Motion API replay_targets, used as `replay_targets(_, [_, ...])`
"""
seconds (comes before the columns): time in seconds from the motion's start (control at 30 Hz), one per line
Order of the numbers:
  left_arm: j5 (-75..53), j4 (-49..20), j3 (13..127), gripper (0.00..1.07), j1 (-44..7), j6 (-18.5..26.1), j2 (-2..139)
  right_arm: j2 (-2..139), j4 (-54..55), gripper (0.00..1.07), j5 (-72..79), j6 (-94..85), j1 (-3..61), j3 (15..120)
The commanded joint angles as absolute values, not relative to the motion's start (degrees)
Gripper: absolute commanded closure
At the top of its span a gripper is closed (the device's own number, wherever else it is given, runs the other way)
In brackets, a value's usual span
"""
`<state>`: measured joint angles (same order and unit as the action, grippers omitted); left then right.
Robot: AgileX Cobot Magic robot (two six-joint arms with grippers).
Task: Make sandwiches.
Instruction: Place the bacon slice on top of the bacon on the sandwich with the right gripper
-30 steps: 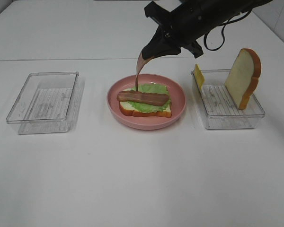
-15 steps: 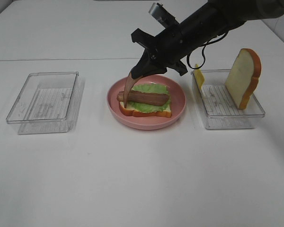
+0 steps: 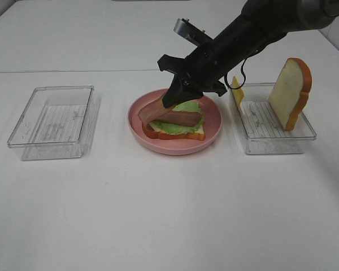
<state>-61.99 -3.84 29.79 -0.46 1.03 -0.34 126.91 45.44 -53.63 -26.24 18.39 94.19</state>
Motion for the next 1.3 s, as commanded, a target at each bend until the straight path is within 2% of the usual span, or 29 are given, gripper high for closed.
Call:
replay_targets(0.03, [-61.6,-3.6,29.5,0.06,-0.7,1.3,-1.1,126.9,38.7,1.07,-50.0,-23.7,18.3,94.7])
replay_targets(0.23, [-61.6,-3.6,29.5,0.06,-0.7,1.3,-1.1,126.9,31.4,1.07,-47.2,-20.2,18.3,96.3])
replay_targets(0.93, [-61.6,-3.6,29.5,0.06,-0.7,1.4,-1.1,126.9,29.6,1.07,-45.5,-20.2,18.3,96.2])
replay_targets(1.0, [-61.6,-3.6,29.5,0.06,-0.7,1.4,-1.1,126.9,28.8,0.98,-45.5,-20.2,18.3,96.2])
replay_targets(1.03, [-61.6,-3.6,29.5,0.06,-0.7,1.4,-1.1,126.9,28.8,0.98,-45.5,-20.2,18.3,96.2])
replay_targets(1.07, [-61.6,-3.6,29.5,0.06,-0.7,1.4,-1.1,126.9,28.4,0.93,-45.5,-20.2,18.3,96.2])
replay_targets(1.1, [-61.6,-3.6,29.5,0.06,-0.7,1.4,-1.1,126.9,28.4,0.79,-45.1,-20.2,18.3,96.2])
replay_targets(1.13, [-61.6,-3.6,29.5,0.06,-0.7,1.4,-1.1,126.9,28.4,0.79,-45.1,-20.2,18.3,96.2])
replay_targets(1.17, [-61.6,-3.6,29.5,0.06,-0.7,1.4,-1.1,126.9,28.4,0.69,-45.1,-20.2,18.3,96.3])
replay_targets(1.2, [-61.6,-3.6,29.5,0.06,-0.7,1.4,-1.1,126.7,28.4,0.45,-45.1,-19.7,18.3,96.3])
replay_targets(1.23, [-61.6,-3.6,29.5,0.06,-0.7,1.4,-1.1,126.7,28.4,0.45,-45.1,-19.7,18.3,96.3])
replay_targets(1.27, [-61.6,-3.6,29.5,0.06,-0.7,1.4,-1.1,126.7,28.2,0.33,-45.3,-19.6,18.3,96.3])
replay_targets(1.3, [-61.6,-3.6,29.5,0.06,-0.7,1.4,-1.1,126.5,28.1,0.14,-45.5,-19.6,18.3,96.3])
